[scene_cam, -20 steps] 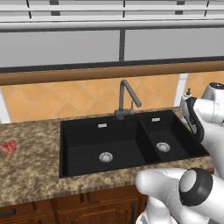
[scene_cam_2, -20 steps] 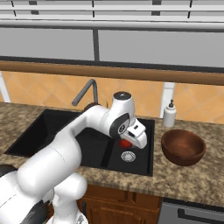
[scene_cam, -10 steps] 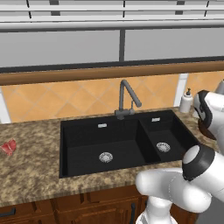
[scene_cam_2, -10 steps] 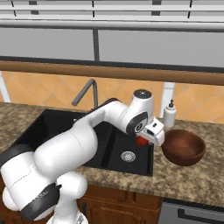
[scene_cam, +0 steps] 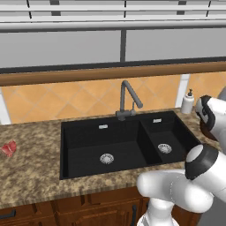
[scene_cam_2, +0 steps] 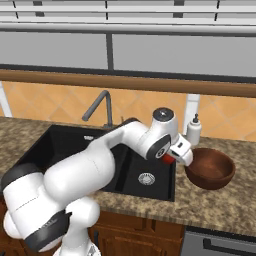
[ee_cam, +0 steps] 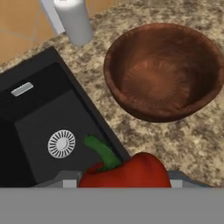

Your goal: Pick the bell pepper from the sink and place it in the bowl. Then pick the bowl and place it in the microwave. Then close the microwave door and press the start button.

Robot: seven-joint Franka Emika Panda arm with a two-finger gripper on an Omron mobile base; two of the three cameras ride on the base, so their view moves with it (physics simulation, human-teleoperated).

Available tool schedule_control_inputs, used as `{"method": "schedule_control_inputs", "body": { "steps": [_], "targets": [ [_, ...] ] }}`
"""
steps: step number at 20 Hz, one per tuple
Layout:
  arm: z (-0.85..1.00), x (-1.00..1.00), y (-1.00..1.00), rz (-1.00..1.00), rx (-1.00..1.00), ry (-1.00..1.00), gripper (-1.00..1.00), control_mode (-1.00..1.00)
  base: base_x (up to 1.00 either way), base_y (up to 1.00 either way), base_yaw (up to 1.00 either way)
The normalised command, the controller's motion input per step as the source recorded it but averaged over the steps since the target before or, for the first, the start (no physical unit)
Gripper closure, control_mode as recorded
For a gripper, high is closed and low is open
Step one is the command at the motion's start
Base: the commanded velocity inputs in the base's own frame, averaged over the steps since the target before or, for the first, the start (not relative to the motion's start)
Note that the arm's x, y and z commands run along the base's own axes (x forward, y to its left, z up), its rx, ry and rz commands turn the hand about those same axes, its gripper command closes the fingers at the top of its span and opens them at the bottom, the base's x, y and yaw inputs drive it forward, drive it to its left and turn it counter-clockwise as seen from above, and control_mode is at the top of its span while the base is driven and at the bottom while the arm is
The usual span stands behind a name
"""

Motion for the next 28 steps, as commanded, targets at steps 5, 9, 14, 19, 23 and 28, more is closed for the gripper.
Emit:
{"method": "schedule_control_inputs", "body": {
  "steps": [5, 9, 14, 19, 23, 28],
  "targets": [
    [0.16, 0.21, -0.32, -0.16, 0.0, 0.24, 1.0, -1.0, 0.0, 0.0, 0.0],
    [0.0, 0.16, -0.33, -0.12, 0.0, 0.03, 1.0, -1.0, 0.0, 0.0, 0.0],
    [0.0, 0.09, -0.59, -0.02, 0.04, 0.04, 1.0, -1.0, 0.0, 0.0, 0.0],
    [-0.09, 0.26, -0.43, 0.0, 0.01, 0.07, 1.0, -1.0, 0.0, 0.0, 0.0],
    [-0.03, 0.32, -0.42, 0.0, 0.02, 0.08, 1.0, -1.0, 0.0, 0.0, 0.0],
    [-0.15, 0.09, -0.26, 0.0, 0.01, 0.01, 1.0, -1.0, 0.0, 0.0, 0.0]
  ]
}}
